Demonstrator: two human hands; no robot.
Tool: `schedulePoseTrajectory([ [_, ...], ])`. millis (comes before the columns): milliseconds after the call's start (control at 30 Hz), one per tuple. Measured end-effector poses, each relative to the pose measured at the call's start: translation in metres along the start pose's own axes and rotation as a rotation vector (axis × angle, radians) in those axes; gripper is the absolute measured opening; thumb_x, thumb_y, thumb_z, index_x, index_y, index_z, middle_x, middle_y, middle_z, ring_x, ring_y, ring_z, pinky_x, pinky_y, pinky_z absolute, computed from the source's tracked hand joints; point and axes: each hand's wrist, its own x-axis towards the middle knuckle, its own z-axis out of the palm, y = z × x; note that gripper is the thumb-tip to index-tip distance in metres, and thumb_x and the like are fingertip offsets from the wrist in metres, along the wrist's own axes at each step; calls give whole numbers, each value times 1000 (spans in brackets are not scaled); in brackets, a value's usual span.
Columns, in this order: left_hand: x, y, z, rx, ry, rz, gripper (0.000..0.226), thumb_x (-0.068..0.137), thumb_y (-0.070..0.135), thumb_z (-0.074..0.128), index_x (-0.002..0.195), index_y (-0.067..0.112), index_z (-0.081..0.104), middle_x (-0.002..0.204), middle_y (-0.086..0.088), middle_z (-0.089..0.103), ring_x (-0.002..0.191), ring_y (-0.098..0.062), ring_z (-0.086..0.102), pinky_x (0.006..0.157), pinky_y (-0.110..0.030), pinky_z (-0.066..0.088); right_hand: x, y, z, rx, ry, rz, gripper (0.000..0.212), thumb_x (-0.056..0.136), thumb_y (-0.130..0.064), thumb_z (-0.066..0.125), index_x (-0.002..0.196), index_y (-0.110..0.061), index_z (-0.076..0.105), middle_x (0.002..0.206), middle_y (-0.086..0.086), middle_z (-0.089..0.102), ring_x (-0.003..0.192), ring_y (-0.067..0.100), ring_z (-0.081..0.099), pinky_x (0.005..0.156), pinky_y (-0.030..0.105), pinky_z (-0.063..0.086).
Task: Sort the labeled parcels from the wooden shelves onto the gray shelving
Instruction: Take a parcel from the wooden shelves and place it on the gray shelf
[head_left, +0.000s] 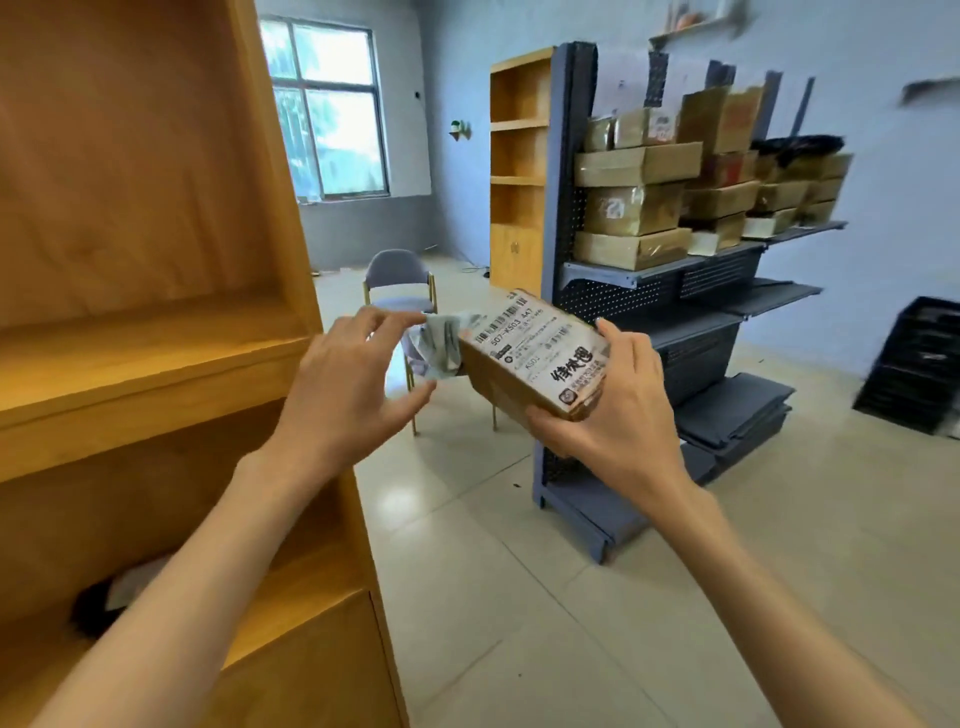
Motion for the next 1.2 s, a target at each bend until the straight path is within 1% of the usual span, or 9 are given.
schedulePoseTrajectory([
  [100,19,49,29,38,121,88,42,81,32,73,117,12,64,112,-15,65,99,-35,61,82,-44,50,-2,34,-30,-37,175,123,102,66,-47,82,143,-2,33,129,11,42,117,20,38,96,24,30],
  [200,35,103,63,29,171,188,32,74,22,78,100,7,68,92,-17,68,79,-37,63,69,-43,53,-4,68,-57,-79,326,207,100,66,-44,83,143,-3,33,130,11,41,119,21,40,95,21,31],
  [267,47,137,83,0,167,229,28,75,22,76,97,7,68,87,-15,68,75,-36,63,67,-41,52,-4,90,-75,-123,390,244,99,66,-43,83,142,-3,33,131,11,41,120,22,42,94,22,36],
  [433,89,209,131,-83,167,339,20,79,22,69,92,8,67,81,-12,64,71,-34,60,63,-37,47,1,152,-114,-242,507,286,101,66,-48,82,142,-2,34,129,11,43,116,25,50,85,39,54],
  [567,125,255,177,-170,165,398,22,77,21,72,94,7,67,82,-11,64,74,-35,60,65,-39,47,12,210,-134,-315,554,336,101,66,-47,83,142,-3,34,129,10,44,116,23,49,81,30,49],
  [733,188,302,244,-230,150,456,25,79,28,58,91,7,67,81,-10,64,73,-35,60,66,-40,48,46,292,-146,-334,573,380,96,64,-44,84,139,-3,38,128,9,42,113,21,49,86,28,45],
  [867,268,340,291,-288,176,490,19,79,22,67,90,6,68,81,-12,65,74,-36,61,65,-41,48,99,359,-160,-370,563,394,96,64,-44,85,138,-4,38,128,8,41,114,20,47,88,33,47],
  [1067,380,421,351,-370,224,556,21,76,18,73,92,4,68,82,-15,66,73,-37,61,63,-40,48,160,456,-199,-457,587,454,96,62,-49,81,137,-9,37,128,4,39,110,14,45,78,25,41],
  [1200,423,485,398,-420,213,628,22,73,14,76,90,3,69,80,-16,66,70,-37,62,59,-39,48,176,525,-225,-525,582,522,96,62,-41,85,138,-11,35,128,1,36,108,13,45,78,22,37],
])
